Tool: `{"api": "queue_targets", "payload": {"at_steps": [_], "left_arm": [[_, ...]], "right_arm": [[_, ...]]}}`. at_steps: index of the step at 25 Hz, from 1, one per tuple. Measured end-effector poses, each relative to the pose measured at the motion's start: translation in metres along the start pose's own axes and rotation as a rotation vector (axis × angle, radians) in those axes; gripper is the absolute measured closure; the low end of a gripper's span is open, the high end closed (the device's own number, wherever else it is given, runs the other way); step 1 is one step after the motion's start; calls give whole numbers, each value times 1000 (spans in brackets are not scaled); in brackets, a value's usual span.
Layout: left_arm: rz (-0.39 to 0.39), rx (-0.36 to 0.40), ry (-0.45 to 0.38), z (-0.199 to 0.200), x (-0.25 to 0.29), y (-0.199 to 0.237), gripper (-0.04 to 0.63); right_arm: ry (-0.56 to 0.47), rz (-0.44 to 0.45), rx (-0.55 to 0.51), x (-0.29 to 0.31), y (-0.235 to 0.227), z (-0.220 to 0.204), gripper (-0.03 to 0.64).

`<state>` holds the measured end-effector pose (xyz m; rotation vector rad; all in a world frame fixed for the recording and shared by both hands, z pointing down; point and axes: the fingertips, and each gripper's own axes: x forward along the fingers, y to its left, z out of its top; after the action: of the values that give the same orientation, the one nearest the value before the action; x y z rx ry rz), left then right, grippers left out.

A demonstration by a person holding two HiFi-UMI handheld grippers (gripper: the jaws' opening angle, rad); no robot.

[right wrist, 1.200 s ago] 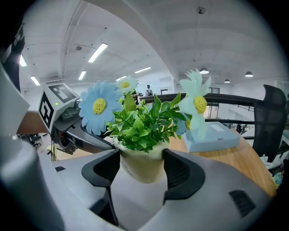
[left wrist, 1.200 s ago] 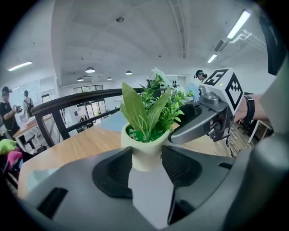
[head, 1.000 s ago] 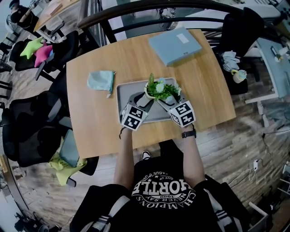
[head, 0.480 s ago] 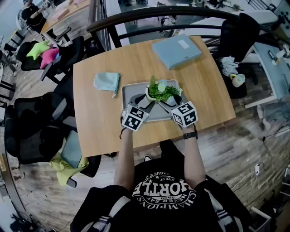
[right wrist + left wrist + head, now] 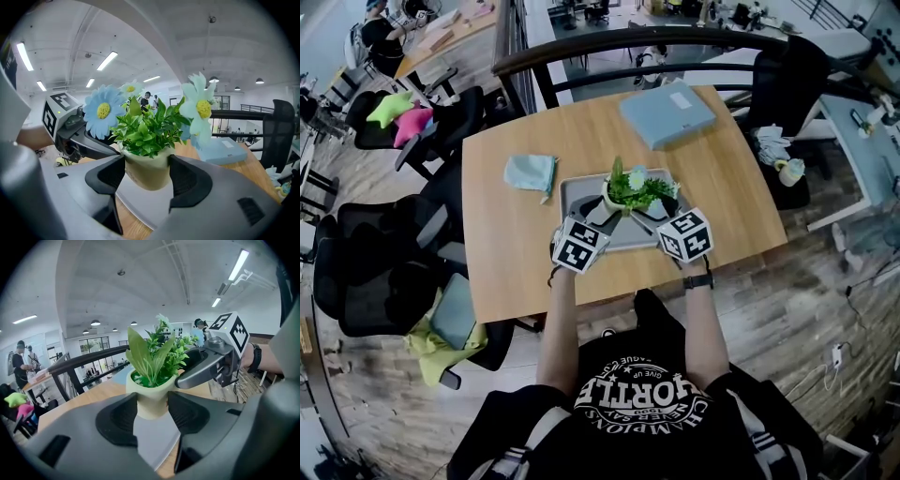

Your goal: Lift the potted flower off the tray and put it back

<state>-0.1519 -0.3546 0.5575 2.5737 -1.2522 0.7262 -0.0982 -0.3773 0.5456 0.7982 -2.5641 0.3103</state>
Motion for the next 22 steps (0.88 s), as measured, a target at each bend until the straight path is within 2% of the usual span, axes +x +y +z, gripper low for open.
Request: {"api": "queue_targets", "payload": {"at_steps": [11, 22], "left_arm": [[9, 49, -29, 25, -47, -13, 373], [39, 28, -24, 23, -83, -15, 373]], "right_arm": [[-6, 9, -33, -28, 31, 21, 307], [-7, 21, -82, -41, 65, 37, 313]]}}
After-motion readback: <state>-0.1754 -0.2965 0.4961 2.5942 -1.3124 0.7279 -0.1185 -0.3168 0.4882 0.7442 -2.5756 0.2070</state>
